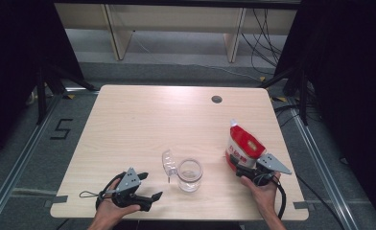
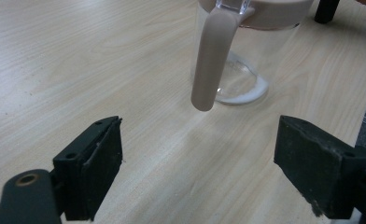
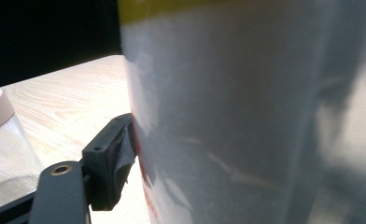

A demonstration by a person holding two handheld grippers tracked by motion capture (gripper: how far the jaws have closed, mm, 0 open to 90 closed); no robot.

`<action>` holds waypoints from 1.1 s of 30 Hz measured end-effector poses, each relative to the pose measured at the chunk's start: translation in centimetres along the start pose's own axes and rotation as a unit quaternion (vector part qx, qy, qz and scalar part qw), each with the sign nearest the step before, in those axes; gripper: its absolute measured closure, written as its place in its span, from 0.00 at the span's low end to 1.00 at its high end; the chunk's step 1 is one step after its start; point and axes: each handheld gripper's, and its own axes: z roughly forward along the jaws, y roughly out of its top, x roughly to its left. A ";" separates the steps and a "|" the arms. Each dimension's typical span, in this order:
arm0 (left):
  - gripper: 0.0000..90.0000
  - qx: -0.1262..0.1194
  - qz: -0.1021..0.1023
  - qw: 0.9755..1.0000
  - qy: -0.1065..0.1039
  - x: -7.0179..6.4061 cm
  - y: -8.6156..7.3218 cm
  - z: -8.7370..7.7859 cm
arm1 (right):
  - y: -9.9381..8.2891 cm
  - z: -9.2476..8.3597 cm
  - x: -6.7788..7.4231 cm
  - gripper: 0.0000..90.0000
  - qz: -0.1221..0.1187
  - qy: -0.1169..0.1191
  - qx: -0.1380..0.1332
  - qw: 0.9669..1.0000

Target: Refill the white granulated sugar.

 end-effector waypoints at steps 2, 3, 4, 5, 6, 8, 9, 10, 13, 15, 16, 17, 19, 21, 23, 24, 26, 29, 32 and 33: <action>0.17 0.006 0.007 1.000 0.001 0.1 0.0 0.0 | -0.1 0.1 0.2 0.30 0.011 0.000 -0.002 1.000; 0.17 0.010 0.008 1.000 0.002 0.1 0.0 -0.1 | 0.0 0.1 -0.1 0.30 -0.003 -0.004 -0.006 1.000; 0.17 0.003 -0.003 1.000 0.001 -0.1 0.0 0.0 | 0.0 0.0 0.1 0.30 0.014 -0.004 0.005 1.000; 0.17 0.000 -0.004 1.000 -0.001 -0.1 0.0 0.0 | 0.0 0.1 -0.1 0.32 0.008 -0.003 0.001 1.000; 0.17 0.000 0.001 1.000 -0.001 0.0 0.0 0.0 | 0.0 0.2 -0.2 0.34 -0.001 -0.005 -0.002 1.000; 0.17 -0.001 -0.004 1.000 0.000 -0.1 0.0 0.1 | 0.0 0.1 0.0 0.39 0.009 -0.001 0.002 1.000; 0.17 0.002 -0.001 1.000 -0.001 -0.1 0.0 0.1 | 0.0 0.1 0.0 0.40 0.013 0.001 0.001 1.000; 0.17 -0.001 -0.004 1.000 -0.003 -0.1 0.0 0.1 | 0.0 0.1 -0.1 0.40 0.009 0.001 0.000 1.000; 0.17 -0.001 -0.003 1.000 -0.002 -0.1 0.0 0.1 | 0.0 0.3 -0.2 0.38 0.008 0.001 -0.014 1.000; 0.17 0.009 0.007 1.000 0.006 0.1 0.0 0.0 | 0.0 0.3 -0.1 0.38 0.020 0.002 -0.009 1.000; 0.17 0.006 -0.001 1.000 0.005 0.0 -0.1 0.1 | 0.0 0.4 -0.1 0.40 0.023 0.002 -0.011 1.000; 0.17 0.006 -0.008 1.000 0.001 -0.1 -0.1 0.0 | 0.0 0.4 -0.2 0.43 0.014 0.008 -0.012 1.000; 0.17 0.001 -0.010 1.000 -0.002 -0.1 -0.1 0.1 | 0.0 0.5 -0.4 0.46 -0.010 0.013 -0.017 1.000; 0.17 -0.001 -0.013 1.000 -0.001 -0.2 -0.1 0.1 | 0.1 0.5 -0.4 0.49 -0.019 0.007 -0.015 1.000; 0.17 0.000 -0.010 1.000 -0.001 -0.2 0.0 0.0 | 0.1 0.5 -0.2 0.50 -0.006 0.017 -0.010 1.000; 0.17 -0.003 -0.012 1.000 0.000 -0.2 0.0 0.1 | 0.2 0.4 -0.2 0.50 -0.017 0.005 -0.009 1.000; 0.17 0.000 -0.009 1.000 0.000 -0.2 -0.1 0.0 | 0.2 0.3 0.1 0.50 -0.001 0.006 -0.007 1.000; 0.17 -0.002 -0.002 1.000 0.000 -0.1 0.0 0.1 | 0.3 0.2 0.0 0.51 -0.005 0.004 -0.001 1.000; 0.17 0.001 0.000 1.000 0.001 0.0 0.0 0.0 | 0.3 0.2 -0.1 0.51 -0.008 0.005 -0.015 1.000; 0.17 0.001 0.001 1.000 0.001 0.0 0.0 0.0 | 0.4 0.0 -0.2 0.51 -0.011 0.006 -0.006 1.000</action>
